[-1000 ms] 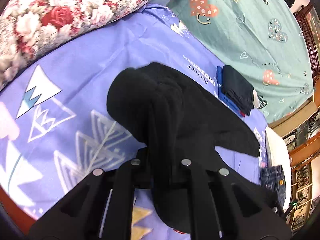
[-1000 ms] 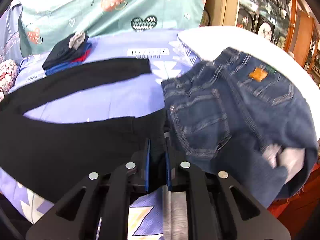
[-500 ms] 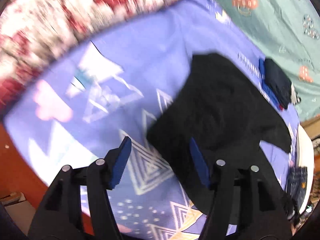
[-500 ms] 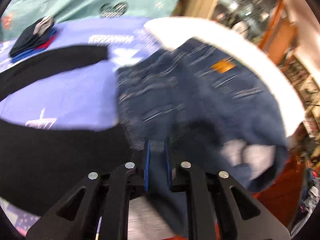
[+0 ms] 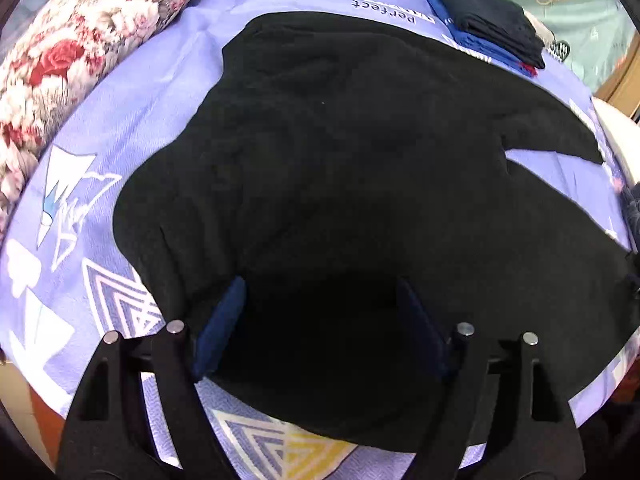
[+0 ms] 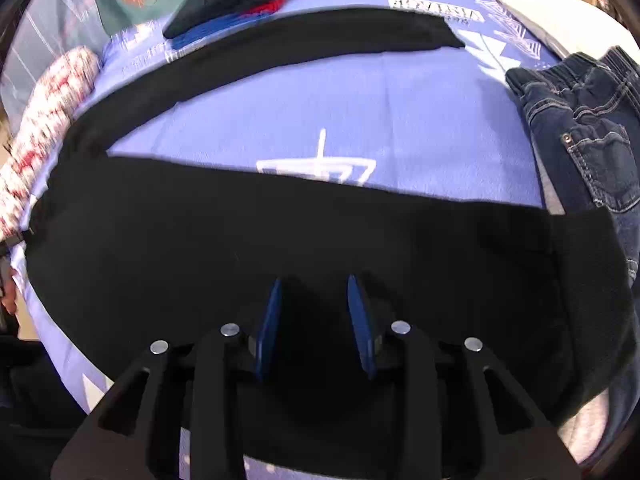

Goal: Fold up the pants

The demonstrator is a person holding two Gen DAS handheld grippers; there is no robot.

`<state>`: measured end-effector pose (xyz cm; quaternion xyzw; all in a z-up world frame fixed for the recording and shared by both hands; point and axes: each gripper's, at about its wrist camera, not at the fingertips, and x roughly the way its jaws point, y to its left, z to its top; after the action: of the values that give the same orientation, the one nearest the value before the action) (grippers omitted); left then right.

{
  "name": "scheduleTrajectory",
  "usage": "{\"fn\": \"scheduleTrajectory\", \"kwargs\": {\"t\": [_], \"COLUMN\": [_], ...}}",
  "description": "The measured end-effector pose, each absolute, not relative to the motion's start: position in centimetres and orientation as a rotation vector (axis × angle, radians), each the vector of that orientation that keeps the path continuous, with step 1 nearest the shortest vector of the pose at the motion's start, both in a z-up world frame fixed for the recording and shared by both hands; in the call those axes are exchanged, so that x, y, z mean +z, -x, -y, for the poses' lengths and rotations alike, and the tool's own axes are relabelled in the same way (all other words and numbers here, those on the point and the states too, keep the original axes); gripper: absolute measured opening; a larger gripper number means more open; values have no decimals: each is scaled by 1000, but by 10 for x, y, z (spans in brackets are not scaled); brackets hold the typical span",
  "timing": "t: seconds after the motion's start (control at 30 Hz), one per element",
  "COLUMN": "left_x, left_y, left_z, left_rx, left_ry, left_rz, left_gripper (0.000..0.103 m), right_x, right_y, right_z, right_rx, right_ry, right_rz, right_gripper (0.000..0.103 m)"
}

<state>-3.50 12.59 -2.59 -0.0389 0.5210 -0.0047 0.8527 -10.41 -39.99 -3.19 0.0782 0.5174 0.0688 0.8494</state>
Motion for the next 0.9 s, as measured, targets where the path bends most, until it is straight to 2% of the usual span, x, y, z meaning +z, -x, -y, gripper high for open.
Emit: {"fn": "scheduleTrajectory", "kwargs": {"t": [0.1,0.17,0.23,0.3,0.57,0.77,0.8,0.83,0.87,0.9], "left_x": [-4,17,36,43,30,-4,-9,-12,-12,-9], "left_y": [25,12,-12,-47,-173,-222,-222,-222,-221,-217], "left_z": [-138,-148,-168,-190,-225,-187,-181,-176,-173,-171], "left_rx": [-61,-39,-2,6,-90,-253,-268,-286,-299,-311], "left_ry": [147,132,139,147,7,-100,-116,-117,-110,-88], "left_rz": [-1056,-1005,-961,-964,-996,-1106,-1124,-1135,-1145,-1146], "left_gripper": [81,88,95,95,95,94,86,59,42,20], "right_x": [-5,10,22,29,11,3,4,4,5,5], "right_y": [101,94,83,64,23,21,20,19,17,15], "right_z": [391,382,375,366,323,332,334,336,335,335], "right_rx": [181,193,195,195,234,179,170,164,162,163], "right_ry": [-142,-106,-78,-78,-98,-113,-117,-119,-119,-118], "right_rz": [-1013,-970,-945,-944,-999,-1033,-1034,-1032,-1030,-1027], "right_gripper": [38,48,51,51,51,51,51,51,51,51]}}
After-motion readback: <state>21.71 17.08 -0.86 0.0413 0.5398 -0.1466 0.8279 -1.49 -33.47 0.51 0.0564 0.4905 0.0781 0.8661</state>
